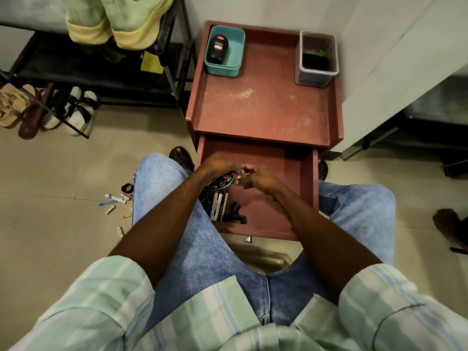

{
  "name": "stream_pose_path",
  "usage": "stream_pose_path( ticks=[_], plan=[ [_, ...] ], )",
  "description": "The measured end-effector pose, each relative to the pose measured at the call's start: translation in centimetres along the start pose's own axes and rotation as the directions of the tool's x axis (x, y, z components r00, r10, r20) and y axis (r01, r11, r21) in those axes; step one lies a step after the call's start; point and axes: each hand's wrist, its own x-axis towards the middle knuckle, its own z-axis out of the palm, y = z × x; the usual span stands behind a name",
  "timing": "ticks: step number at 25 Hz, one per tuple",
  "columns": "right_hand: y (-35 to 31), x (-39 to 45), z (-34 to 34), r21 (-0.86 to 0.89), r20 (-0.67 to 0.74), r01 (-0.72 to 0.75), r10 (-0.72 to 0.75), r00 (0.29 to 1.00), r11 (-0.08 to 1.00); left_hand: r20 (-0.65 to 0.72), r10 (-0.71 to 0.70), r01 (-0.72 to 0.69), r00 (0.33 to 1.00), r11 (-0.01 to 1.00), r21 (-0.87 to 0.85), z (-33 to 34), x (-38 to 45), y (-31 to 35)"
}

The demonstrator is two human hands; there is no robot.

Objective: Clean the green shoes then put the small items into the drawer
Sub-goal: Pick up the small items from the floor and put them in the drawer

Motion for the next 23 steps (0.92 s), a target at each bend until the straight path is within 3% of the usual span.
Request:
stream_pose_path(
  ticks=[4, 7, 10, 12, 14, 18, 20, 23],
  plan=[
    [0.8, 0.0, 0.3, -0.031, -0.067, -0.022, 0.02, 0.998, 0.999, 0.0, -0.021, 0.021, 1.0, 0.996, -0.084, 0.2, 0.5, 0.1],
    [4.1, 0.7, 0.0, -0.099, -0.141, -0.201, 0.186, 0.972, 0.975, -0.083, -0.016, -0.002, 0.996, 0.978, -0.21, -0.4, 1.1, 0.3],
    [8.3, 0.9, 0.1, -0.398, -0.187, -0.333, 0.279, 0.942, 0.855, -0.121, -0.034, -0.005, 0.992, 0.952, -0.306, -1.0, 1.6, 0.7],
    [10.3, 0.6, 0.6, -0.591, -0.198, -0.336, 0.272, 0.942, 0.734, -0.12, -0.043, 0.001, 0.992, 0.944, -0.331, -1.1, 1.8, 0.9],
    [10.8, 0.4, 1.3, -0.679, -0.121, -0.28, 0.273, 0.954, 0.679, -0.12, -0.056, 0.012, 0.991, 0.939, -0.344, -1.0, 1.9, 1.1],
    [8.9, 0.7, 2.5, -0.674, 0.045, -0.287, 0.426, 0.904, 0.68, -0.112, -0.066, 0.023, 0.991, 0.939, -0.344, -0.7, 2.1, 1.3],
    [8.7, 0.8, 2.7, -0.693, 0.091, -0.234, 0.404, 0.91, 0.682, -0.117, -0.066, 0.023, 0.991, 0.941, -0.337, -0.8, 2.0, 1.3],
    [8.9, 1.3, 1.9, -0.699, -0.05, -0.25, 0.303, 0.952, 0.67, -0.089, -0.081, 0.047, 0.993, 0.942, -0.333, -0.9, 1.9, 0.8]
  ],
)
